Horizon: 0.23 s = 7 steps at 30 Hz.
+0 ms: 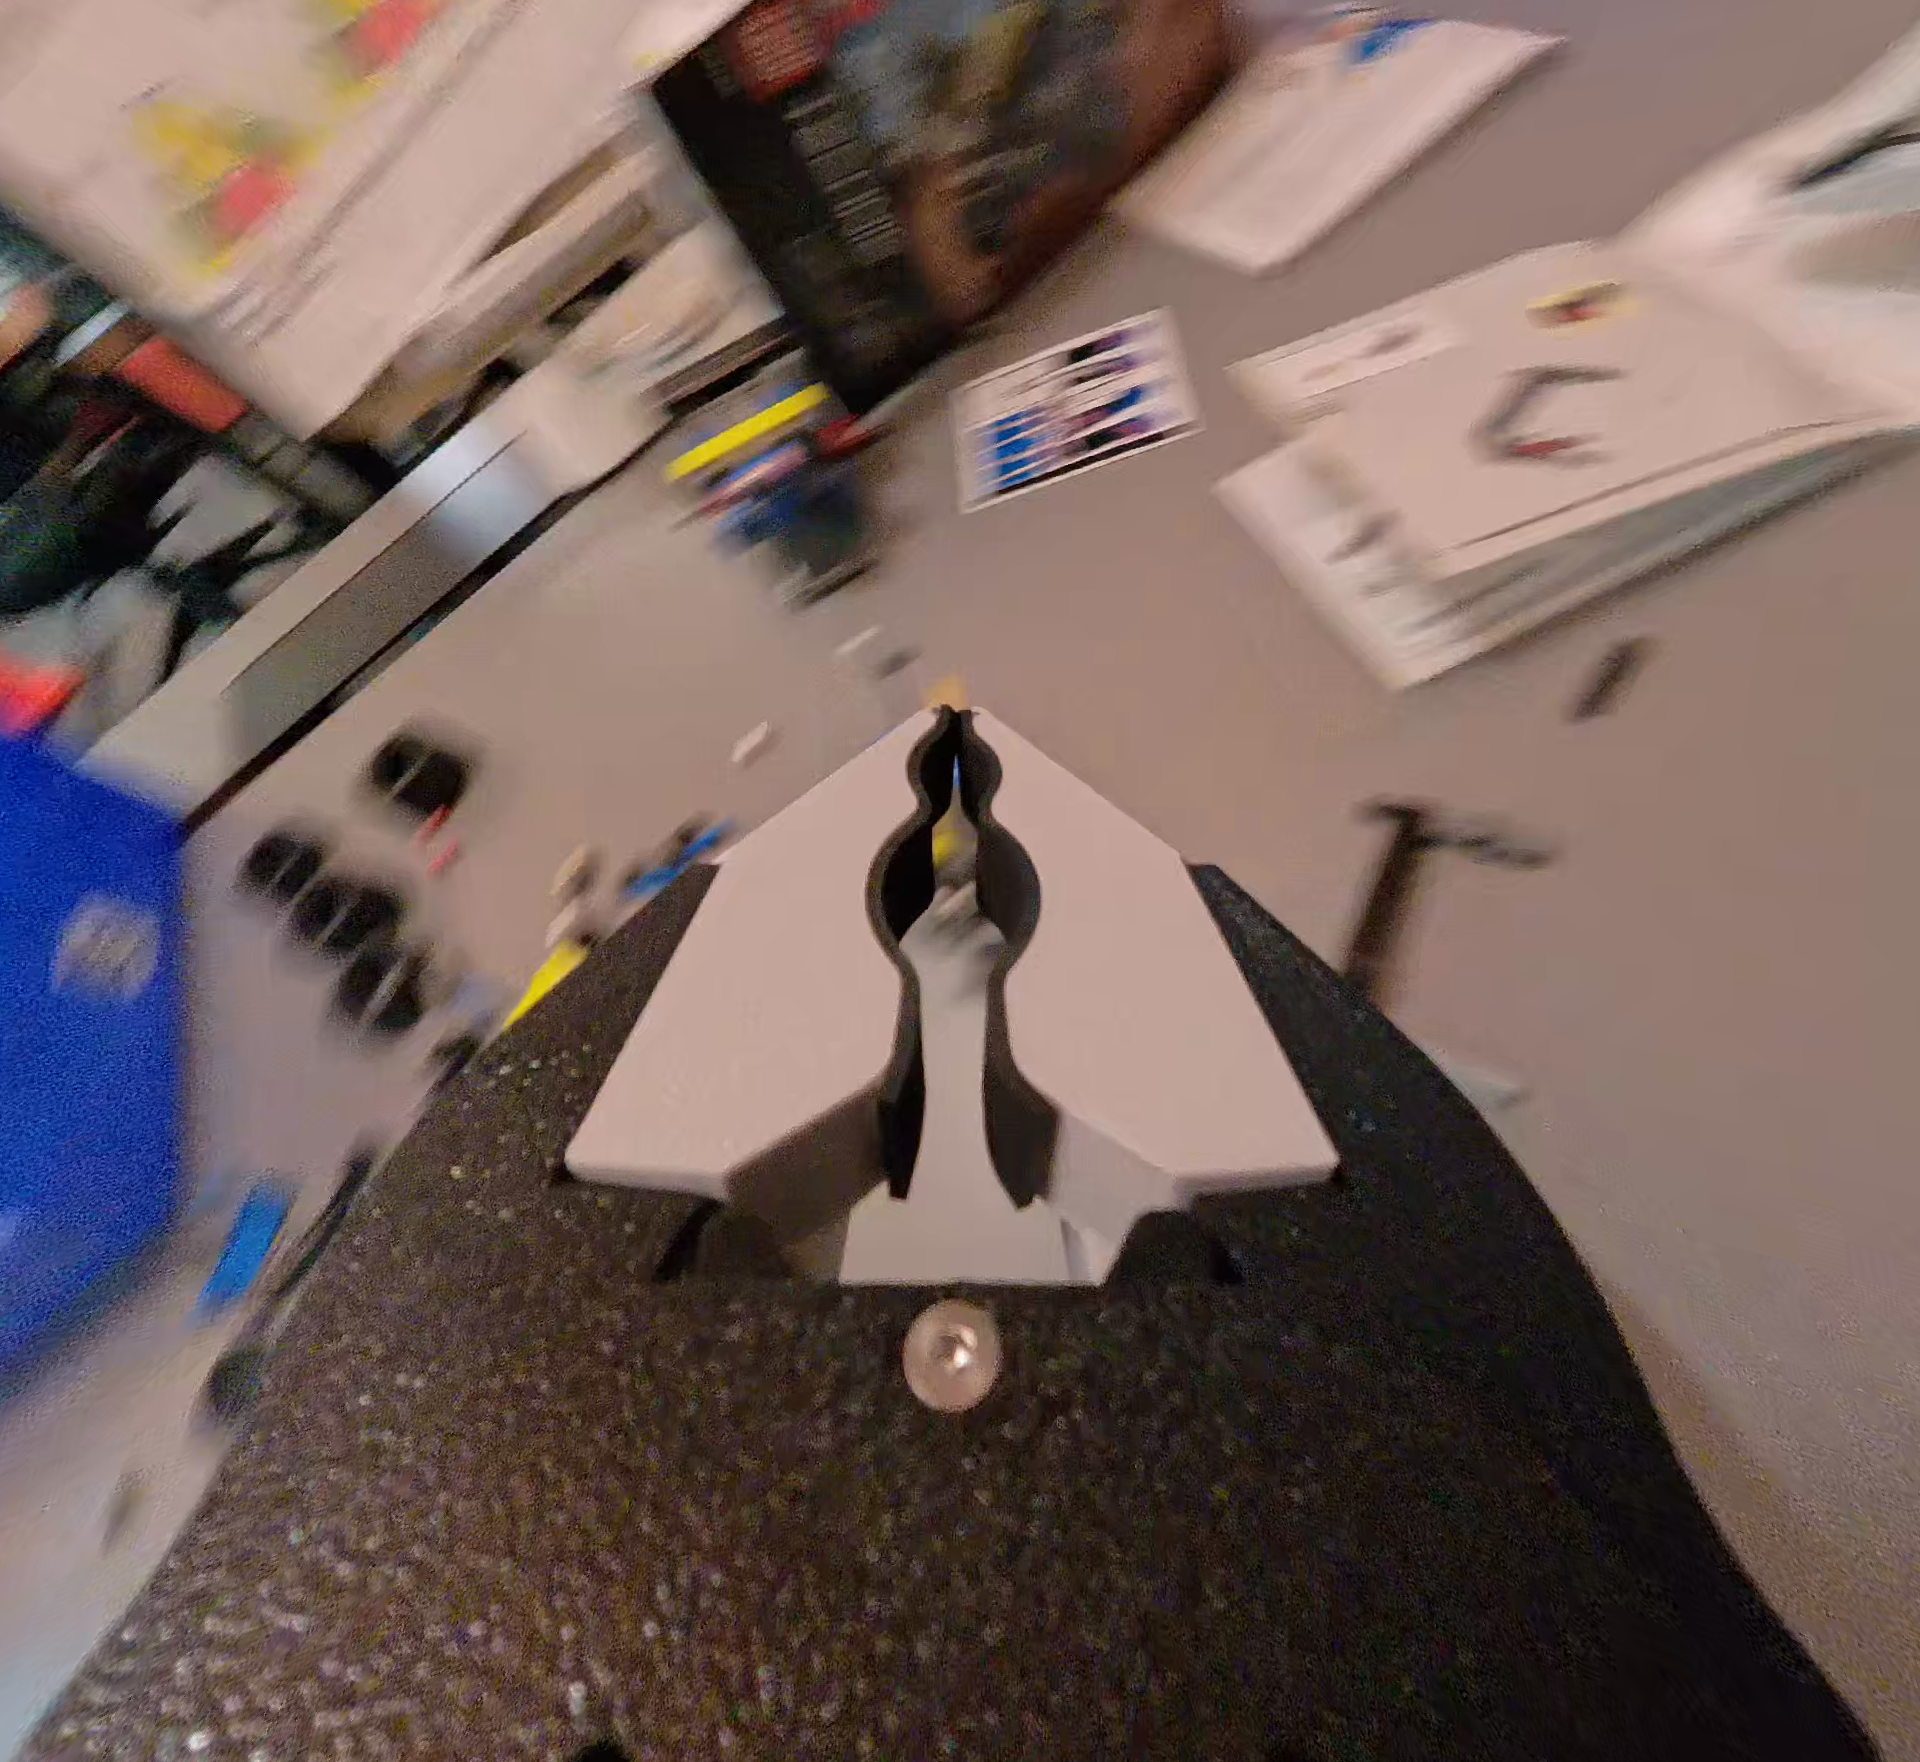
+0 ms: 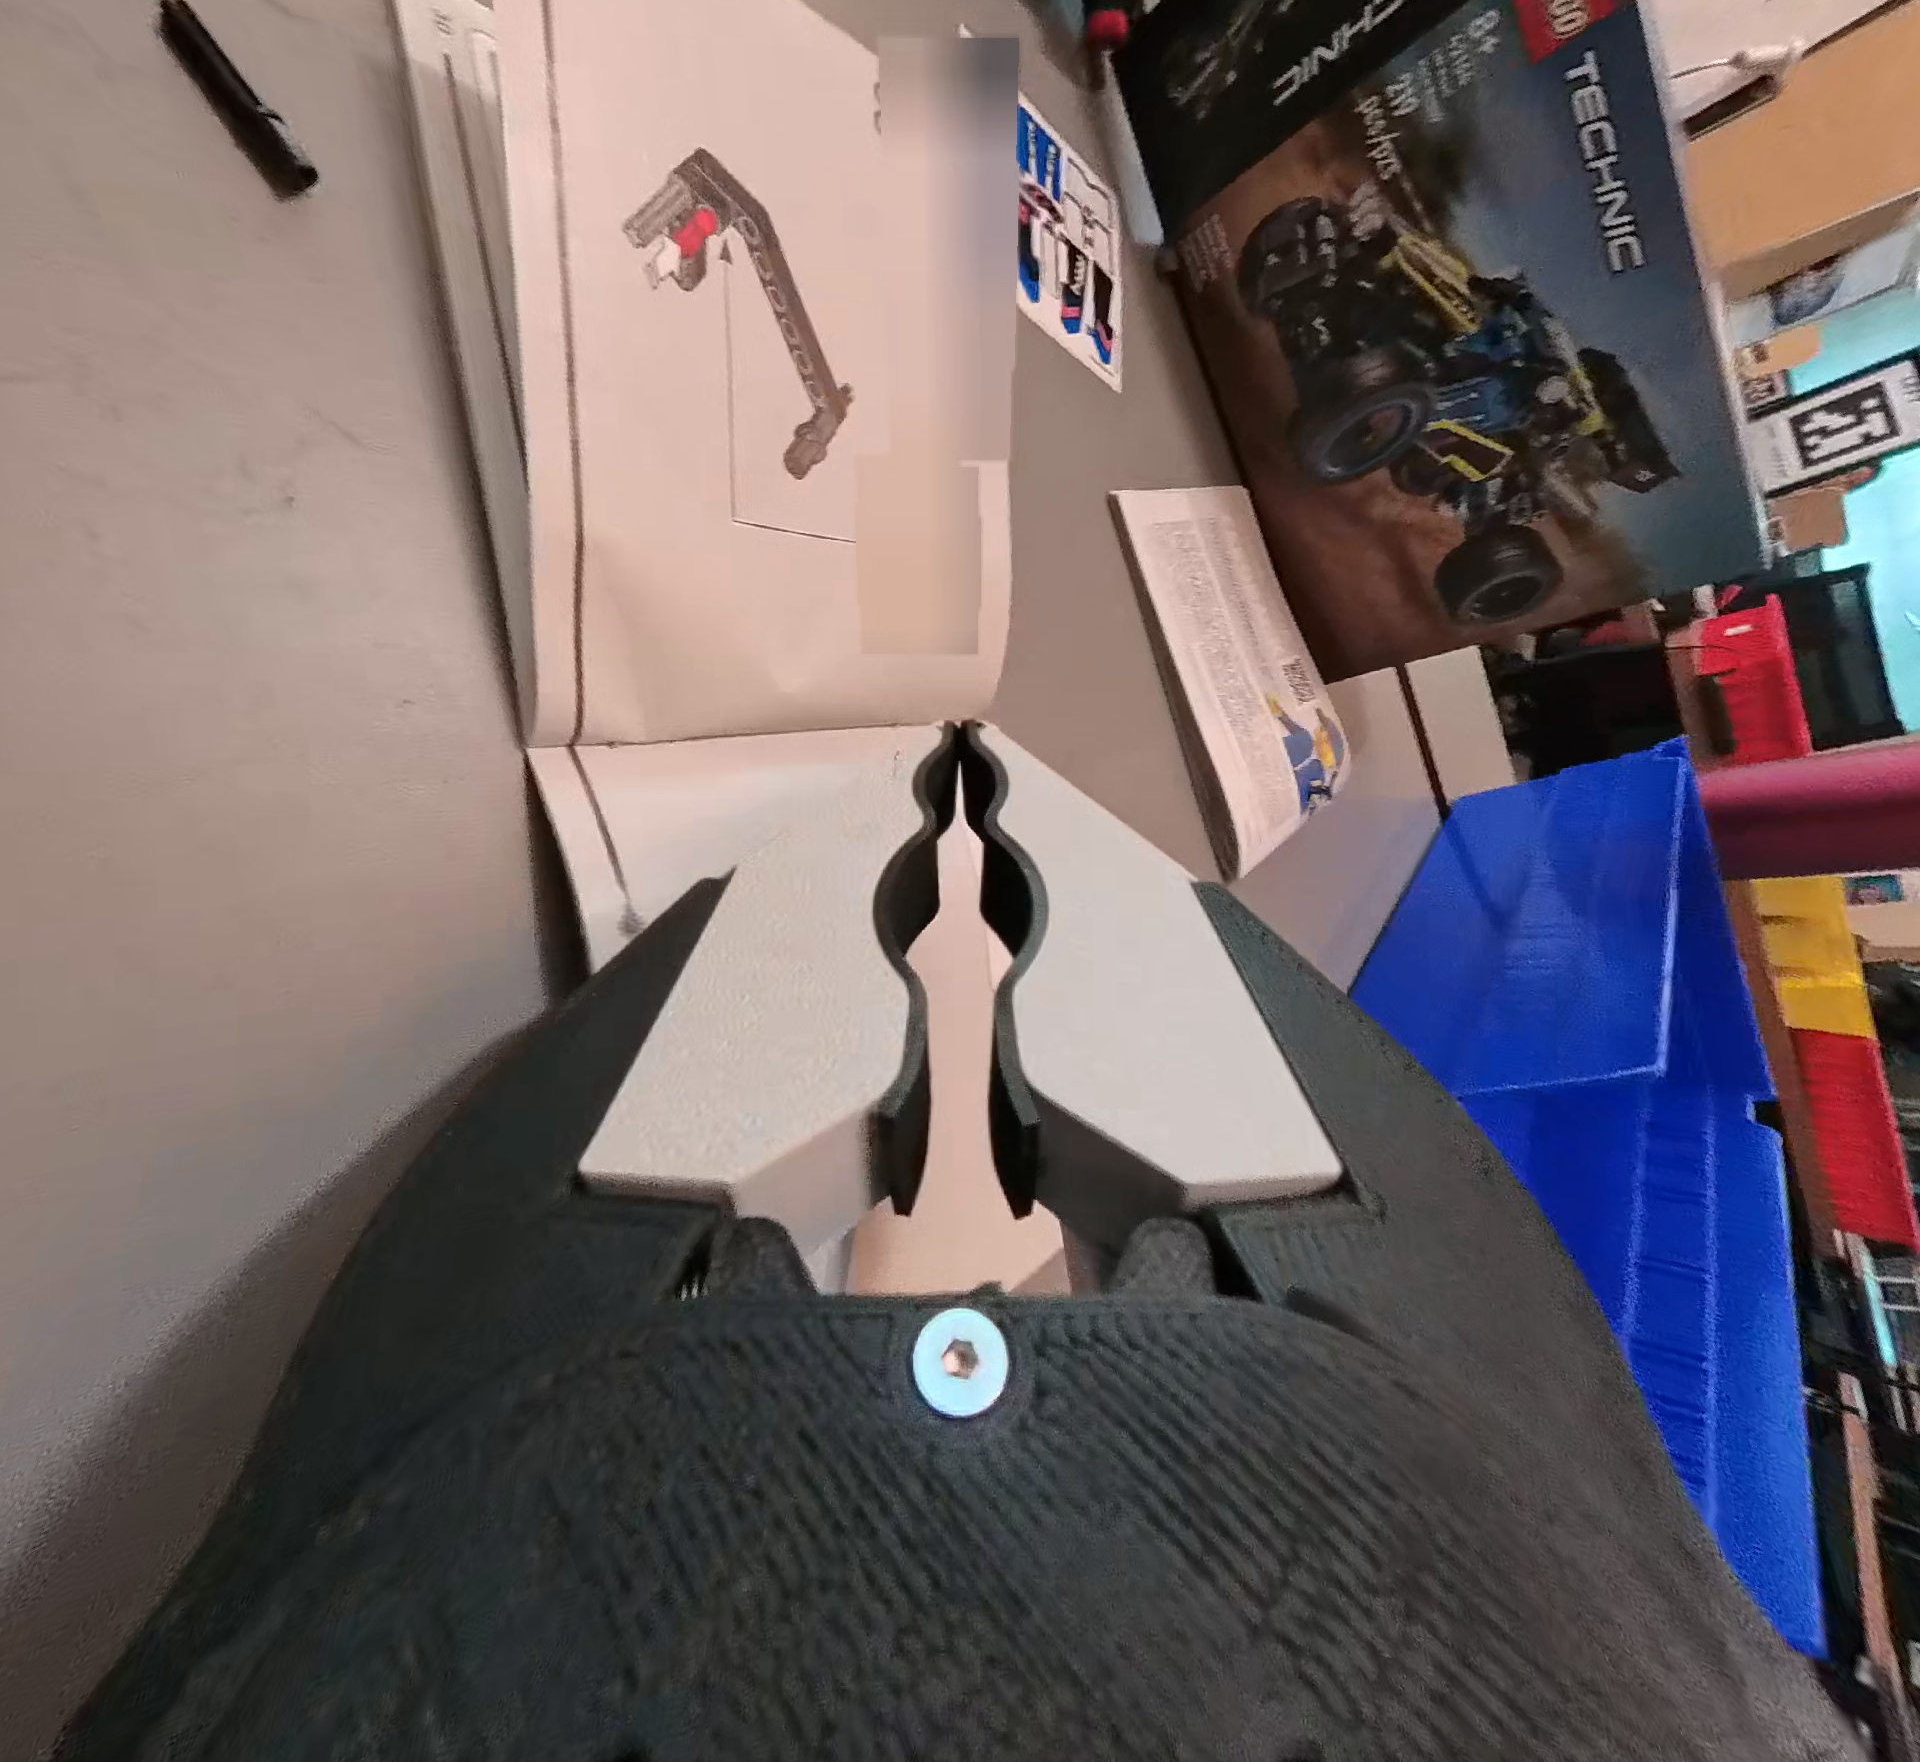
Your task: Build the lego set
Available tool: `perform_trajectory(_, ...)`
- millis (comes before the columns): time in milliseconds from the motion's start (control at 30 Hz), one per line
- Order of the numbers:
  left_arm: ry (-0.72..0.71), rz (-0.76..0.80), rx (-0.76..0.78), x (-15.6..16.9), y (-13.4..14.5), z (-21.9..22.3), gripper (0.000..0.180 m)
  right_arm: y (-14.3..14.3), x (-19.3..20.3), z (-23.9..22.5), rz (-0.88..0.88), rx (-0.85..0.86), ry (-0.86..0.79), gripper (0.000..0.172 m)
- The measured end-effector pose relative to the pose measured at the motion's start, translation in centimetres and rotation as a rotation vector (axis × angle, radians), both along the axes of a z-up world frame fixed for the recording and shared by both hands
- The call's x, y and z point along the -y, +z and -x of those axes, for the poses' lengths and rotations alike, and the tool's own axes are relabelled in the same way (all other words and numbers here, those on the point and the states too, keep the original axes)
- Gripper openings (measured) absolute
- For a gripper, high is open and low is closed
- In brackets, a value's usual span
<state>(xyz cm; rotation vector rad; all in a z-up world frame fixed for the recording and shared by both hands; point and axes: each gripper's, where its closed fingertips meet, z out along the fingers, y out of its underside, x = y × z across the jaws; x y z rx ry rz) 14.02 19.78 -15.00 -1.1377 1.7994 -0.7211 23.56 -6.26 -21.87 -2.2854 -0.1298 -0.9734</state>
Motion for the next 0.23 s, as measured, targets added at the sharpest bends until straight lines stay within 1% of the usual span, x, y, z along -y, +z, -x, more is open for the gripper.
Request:
perform_trajectory(67, 0.251, -0.005, -0.028, -8.8, -0.4, 3.5, 0.000, 0.5, -0.1, -0.1, -0.020, 0.018, 0.007, 0.000)
perform_trajectory(100, 0.372, -0.012, -0.062, -13.1, -1.2, 5.5, 0.000, 0.7, -0.2, -0.1, -0.036, 0.020, 0.010, 0.000)
perform_trajectory(133, 0.470, -0.006, -0.112, -16.6, -2.5, 7.7, 0.000, 0.9, -0.2, -0.2, -0.052, 0.020, 0.010, 0.000)
perform_trajectory(167, 0.538, 0.018, -0.174, -19.2, -4.1, 9.5, 0.004, 1.1, -0.2, -0.3, -0.065, 0.025, 0.004, 0.000)
perform_trajectory(200, 0.577, 0.054, -0.228, -20.9, -5.8, 10.9, 0.009, 1.4, -0.2, -0.5, -0.079, 0.029, -0.002, 0.000)
perform_trajectory(233, 0.595, 0.094, -0.271, -22.0, -7.3, 11.8, 0.013, 1.6, -0.2, -0.7, -0.093, 0.028, -0.008, 0.000)
